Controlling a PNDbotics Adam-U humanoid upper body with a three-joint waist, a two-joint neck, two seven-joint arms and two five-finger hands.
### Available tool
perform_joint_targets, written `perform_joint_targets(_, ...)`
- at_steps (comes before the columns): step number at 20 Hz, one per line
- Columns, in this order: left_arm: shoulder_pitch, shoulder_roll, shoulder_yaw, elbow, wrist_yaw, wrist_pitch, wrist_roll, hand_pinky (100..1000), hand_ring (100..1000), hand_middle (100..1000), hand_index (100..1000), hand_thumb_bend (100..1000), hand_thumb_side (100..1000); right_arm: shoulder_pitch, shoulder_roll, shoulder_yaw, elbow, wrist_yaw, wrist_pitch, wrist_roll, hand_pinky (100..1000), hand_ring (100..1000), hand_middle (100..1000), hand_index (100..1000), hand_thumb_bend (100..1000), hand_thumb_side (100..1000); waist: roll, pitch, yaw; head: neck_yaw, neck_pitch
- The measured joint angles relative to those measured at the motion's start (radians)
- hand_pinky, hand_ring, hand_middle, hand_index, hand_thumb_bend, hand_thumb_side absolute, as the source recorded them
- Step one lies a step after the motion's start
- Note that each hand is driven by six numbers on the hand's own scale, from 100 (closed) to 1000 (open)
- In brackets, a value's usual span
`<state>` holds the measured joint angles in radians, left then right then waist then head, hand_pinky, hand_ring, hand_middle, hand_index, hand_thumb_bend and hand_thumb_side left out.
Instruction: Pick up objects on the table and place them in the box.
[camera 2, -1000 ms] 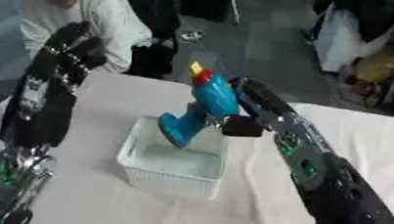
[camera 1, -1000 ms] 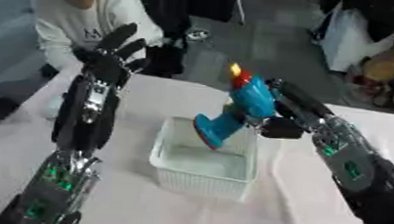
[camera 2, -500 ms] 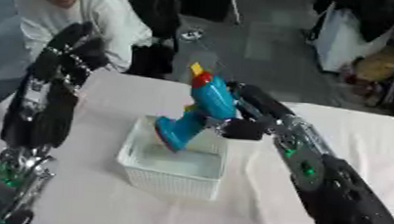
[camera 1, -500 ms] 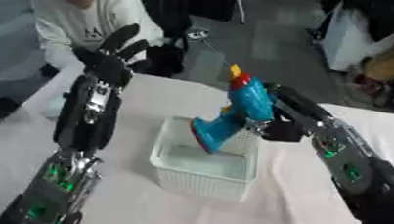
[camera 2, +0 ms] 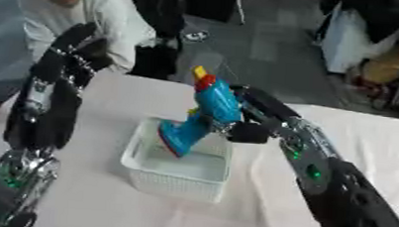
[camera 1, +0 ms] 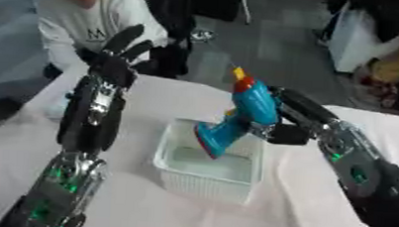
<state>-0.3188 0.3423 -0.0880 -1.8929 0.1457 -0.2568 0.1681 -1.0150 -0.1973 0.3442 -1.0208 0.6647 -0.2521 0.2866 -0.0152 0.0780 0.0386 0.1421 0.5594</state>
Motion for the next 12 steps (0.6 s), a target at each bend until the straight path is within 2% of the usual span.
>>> perform_joint_targets(4, 0.000, 0.000, 0.000, 0.000, 0.000, 0.000, 0.000, 854, 930, 951, 956, 330, 820, 0.000, 0.000, 0.000, 0.000, 0.009, 0.000, 0.000, 542, 758, 799, 847, 100, 944, -0.001, 0.000, 0.000, 0.000, 0.000)
perform_joint_targets(5, 0.000, 0.000, 0.000, 0.000, 0.000, 0.000, 0.000, 854, 930, 951, 956, 330, 820, 0.000, 0.000, 0.000, 0.000, 0.011, 0.000, -0.001, 509, 741, 789, 839, 100, 944, -0.001, 0.000, 0.000, 0.000, 0.000)
perform_joint_targets(6, 0.000, 0.000, 0.000, 0.000, 0.000, 0.000, 0.000, 854, 930, 951, 956, 330, 820, 0.000, 0.000, 0.000, 0.000, 0.014, 0.000, -0.001, 593, 785, 820, 862, 113, 940, -0.001, 0.000, 0.000, 0.000, 0.000)
perform_joint_targets(11, 0.000, 0.000, 0.000, 0.000, 0.000, 0.000, 0.000, 853, 930, 951, 956, 331, 820, 0.000, 0.000, 0.000, 0.000, 0.029, 0.000, 0.000, 700, 843, 881, 917, 144, 945, -0.001, 0.000, -0.001, 0.001, 0.000)
perform_joint_targets(12, 0.000, 0.000, 0.000, 0.000, 0.000, 0.000, 0.000, 853, 930, 951, 956, 331, 820, 0.000, 0.000, 0.000, 0.000, 0.032, 0.000, 0.000, 763, 871, 901, 945, 174, 945, -0.001, 0.000, -0.001, 0.001, 0.000)
